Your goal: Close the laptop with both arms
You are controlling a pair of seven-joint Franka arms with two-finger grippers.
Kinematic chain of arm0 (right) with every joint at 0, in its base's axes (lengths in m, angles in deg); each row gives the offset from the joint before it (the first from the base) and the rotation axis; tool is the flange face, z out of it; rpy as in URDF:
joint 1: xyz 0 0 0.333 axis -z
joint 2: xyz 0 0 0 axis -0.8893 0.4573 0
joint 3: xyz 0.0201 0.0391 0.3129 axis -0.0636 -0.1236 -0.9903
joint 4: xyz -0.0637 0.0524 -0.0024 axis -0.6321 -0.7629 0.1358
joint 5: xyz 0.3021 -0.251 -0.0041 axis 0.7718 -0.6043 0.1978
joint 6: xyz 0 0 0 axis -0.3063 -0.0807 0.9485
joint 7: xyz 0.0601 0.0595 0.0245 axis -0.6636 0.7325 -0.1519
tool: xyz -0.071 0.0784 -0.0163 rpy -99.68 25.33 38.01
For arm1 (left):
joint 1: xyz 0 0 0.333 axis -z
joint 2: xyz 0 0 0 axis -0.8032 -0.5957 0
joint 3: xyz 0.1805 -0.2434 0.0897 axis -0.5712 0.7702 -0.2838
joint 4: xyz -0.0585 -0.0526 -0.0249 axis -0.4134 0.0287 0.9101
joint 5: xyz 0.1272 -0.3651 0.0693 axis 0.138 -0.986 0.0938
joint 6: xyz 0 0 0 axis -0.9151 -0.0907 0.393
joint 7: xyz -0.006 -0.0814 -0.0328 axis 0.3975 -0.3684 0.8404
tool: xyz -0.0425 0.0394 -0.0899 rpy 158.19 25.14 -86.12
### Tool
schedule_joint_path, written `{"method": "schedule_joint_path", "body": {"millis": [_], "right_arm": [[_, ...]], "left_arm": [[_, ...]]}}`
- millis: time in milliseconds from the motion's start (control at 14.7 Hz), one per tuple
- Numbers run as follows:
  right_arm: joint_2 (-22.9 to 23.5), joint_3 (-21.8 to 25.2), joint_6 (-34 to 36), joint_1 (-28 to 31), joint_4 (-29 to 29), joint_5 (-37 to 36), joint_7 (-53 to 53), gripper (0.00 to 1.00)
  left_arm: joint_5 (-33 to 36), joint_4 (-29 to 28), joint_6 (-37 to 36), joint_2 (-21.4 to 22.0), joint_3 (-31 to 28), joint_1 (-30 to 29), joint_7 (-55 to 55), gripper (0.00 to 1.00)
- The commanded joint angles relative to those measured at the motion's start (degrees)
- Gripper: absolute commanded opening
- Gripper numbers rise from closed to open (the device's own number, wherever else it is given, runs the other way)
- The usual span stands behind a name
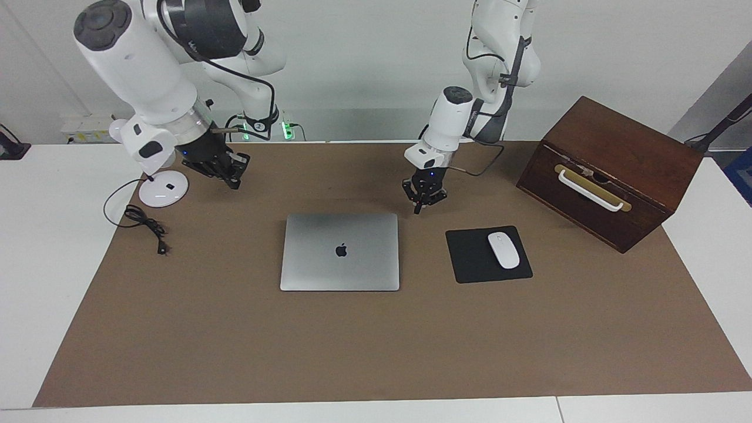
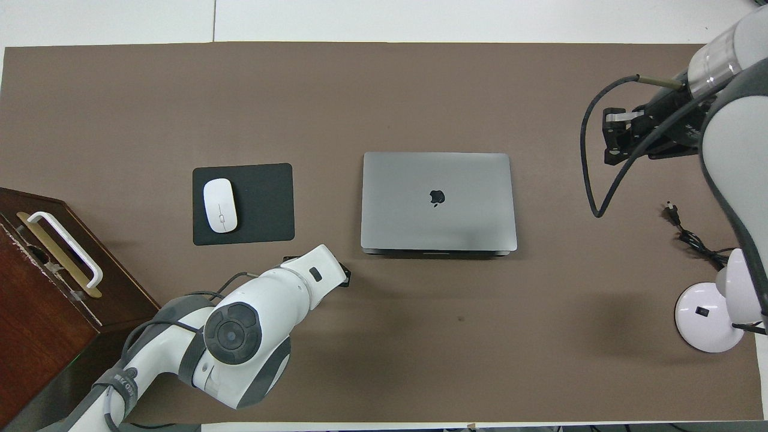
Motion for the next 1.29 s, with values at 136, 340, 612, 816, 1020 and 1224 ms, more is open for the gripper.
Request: {"method": "schedule_joint_path", "body": {"millis": [136, 340, 612, 816, 1020, 1224], "right_arm": [[-9.51, -5.03, -7.79, 6.01, 11.08, -3.50, -7.85, 0.00], [-13.74, -13.54, -9.12, 14.26, 16.98, -5.51, -9.18, 0.11], [-13.39, -12.17, -9.29, 14.38, 16.65, -8.15, -13.56, 1.00], [-13.30, -7.86, -13.15, 13.06, 16.90, -9.21, -18.66, 1.00], [-13.65, -7.59, -13.25, 13.23, 16.82, -10.17, -19.11, 1.00], [-13.57, -7.50, -13.16, 13.23, 16.38, -10.44, -19.55, 1.00]], "left_arm": [[-0.50, 7.20, -15.86, 1.68, -0.43, -1.54, 0.09, 0.00], [-0.50, 12.83, -25.18, 1.59, -0.43, -4.70, -0.79, 0.00], [-0.50, 15.13, -28.63, 2.47, -0.52, -7.60, -1.58, 0.99], [-0.33, 15.48, -28.63, 3.52, -0.61, -10.41, -1.67, 1.00], [-0.33, 17.50, -30.03, 4.84, -0.61, -14.80, -1.58, 1.00], [-0.24, 21.45, -35.03, 5.81, -0.61, -21.21, -1.32, 1.00]]}}
